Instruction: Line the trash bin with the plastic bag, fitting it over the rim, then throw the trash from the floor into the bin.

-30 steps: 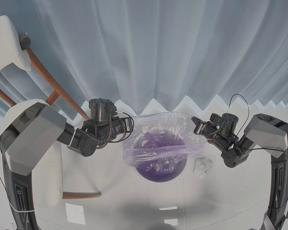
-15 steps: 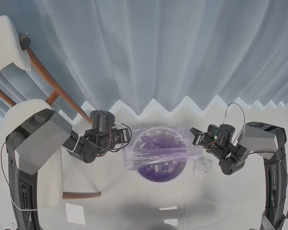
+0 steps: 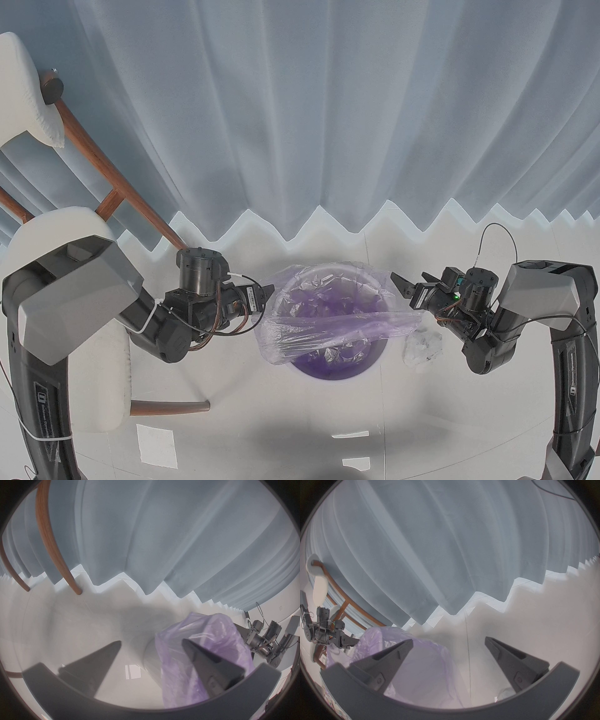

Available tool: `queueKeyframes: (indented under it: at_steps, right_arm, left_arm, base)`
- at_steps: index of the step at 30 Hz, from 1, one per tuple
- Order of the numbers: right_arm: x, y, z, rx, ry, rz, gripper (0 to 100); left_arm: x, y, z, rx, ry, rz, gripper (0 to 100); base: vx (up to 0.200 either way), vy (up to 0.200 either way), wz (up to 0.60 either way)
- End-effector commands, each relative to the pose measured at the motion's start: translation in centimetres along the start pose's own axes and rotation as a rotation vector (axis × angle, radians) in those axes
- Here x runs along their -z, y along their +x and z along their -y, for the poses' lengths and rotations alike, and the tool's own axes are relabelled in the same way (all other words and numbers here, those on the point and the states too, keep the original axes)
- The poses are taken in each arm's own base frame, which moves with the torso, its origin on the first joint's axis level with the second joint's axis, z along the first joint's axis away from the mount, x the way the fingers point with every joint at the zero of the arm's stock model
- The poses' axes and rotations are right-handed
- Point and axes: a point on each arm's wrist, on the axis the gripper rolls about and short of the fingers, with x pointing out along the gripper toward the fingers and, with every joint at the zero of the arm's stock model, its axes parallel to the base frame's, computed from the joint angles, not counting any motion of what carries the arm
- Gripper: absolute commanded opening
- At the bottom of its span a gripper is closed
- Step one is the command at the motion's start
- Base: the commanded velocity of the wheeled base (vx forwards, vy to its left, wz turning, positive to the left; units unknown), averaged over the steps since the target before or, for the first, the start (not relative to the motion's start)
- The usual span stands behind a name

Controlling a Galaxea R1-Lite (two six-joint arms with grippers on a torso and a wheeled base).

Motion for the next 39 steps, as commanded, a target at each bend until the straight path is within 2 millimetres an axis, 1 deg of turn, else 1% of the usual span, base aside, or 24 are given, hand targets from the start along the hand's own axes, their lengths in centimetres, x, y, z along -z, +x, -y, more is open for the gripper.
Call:
queueKeyframes:
  at_steps: [1,2,4,6,8,12,15,19,21,23,24,27,28,30,34,36,39]
  right_arm:
    - [-1.7,-2.0,0.5,0.028,0.032,0.011,100]
    - [-2.0,-2.7,0.7,0.04,0.051,0.01,100]
    - [-2.5,-3.4,0.9,0.052,0.067,0.018,100]
    - [-3.3,-4.3,1.1,0.065,0.084,0.021,100]
    - [-3.5,-5.2,0.9,0.077,0.109,0.002,100]
    - [-3.1,-7.0,0.5,0.088,0.135,-0.057,100]
    - [-2.4,-7.7,0.2,0.08,0.142,-0.098,100]
    - [-1.9,-7.8,-0.3,0.068,0.141,-0.119,100]
    - [-1.7,-7.5,-1.1,0.046,0.136,-0.124,100]
    - [-1.5,-7.4,-1.3,0.039,0.134,-0.132,100]
    - [-0.5,-7.4,-1.9,0.026,0.132,-0.168,100]
    - [-0.1,-7.3,-2.2,0.017,0.13,-0.181,100]
    - [-0.1,-7.2,-2.3,0.015,0.129,-0.18,100]
    - [0.4,-7.2,-2.4,0.012,0.127,-0.198,100]
    - [1.3,-7.1,-2.6,0.011,0.121,-0.235,100]
    - [1.7,-7.4,-2.5,0.015,0.118,-0.253,100]
    - [2.4,-8.5,-2.5,0.028,0.116,-0.296,100]
  left_arm:
    - [-1.6,-3.2,-0.1,-0.001,-0.007,0.026,100]
    - [-2.1,-3.9,-0.3,-0.008,-0.013,0.041,100]
    - [-2.9,-4.8,-0.2,-0.007,-0.026,0.064,100]
    - [-3.8,-6.0,0.2,0.003,-0.057,0.084,100]
    - [-4.0,-7.2,0.7,0.015,-0.093,0.078,100]
    - [-1.8,-8.6,0.6,-0.011,-0.099,-0.036,100]
    - [-0.7,-8.7,0.5,-0.016,-0.098,-0.072,100]
    - [-0.1,-8.6,1.5,0.006,-0.084,-0.092,100]
    - [0.5,-8.4,2.4,0.029,-0.065,-0.111,100]
    - [1.6,-7.9,2.9,0.031,-0.052,-0.143,100]
    - [2.4,-7.7,3.3,0.038,-0.039,-0.169,100]
    - [3.0,-7.8,3.8,0.047,-0.029,-0.188,100]
    - [3.1,-7.8,3.9,0.047,-0.028,-0.191,100]
    - [3.7,-7.7,4.0,0.049,-0.021,-0.208,100]
    - [4.2,-7.6,4.1,0.048,-0.01,-0.224,100]
    - [4.6,-8.1,3.8,0.042,0.018,-0.244,100]
    - [5.9,-9.1,3.0,0.01,0.082,-0.287,100]
  base:
    - [0.0,0.0,0.0]
    - [0.0,0.0,0.0]
    - [0.0,0.0,0.0]
    - [0.0,0.0,0.0]
    - [0.0,0.0,0.0]
    - [0.0,0.0,0.0]
    - [0.0,0.0,0.0]
    - [0.0,0.0,0.0]
    - [0.0,0.0,0.0]
    - [0.0,0.0,0.0]
    - [0.0,0.0,0.0]
    - [0.0,0.0,0.0]
    - [0.0,0.0,0.0]
    - [0.0,0.0,0.0]
    - [0.0,0.0,0.0]
    - [0.0,0.0,0.0]
    - [0.0,0.0,0.0]
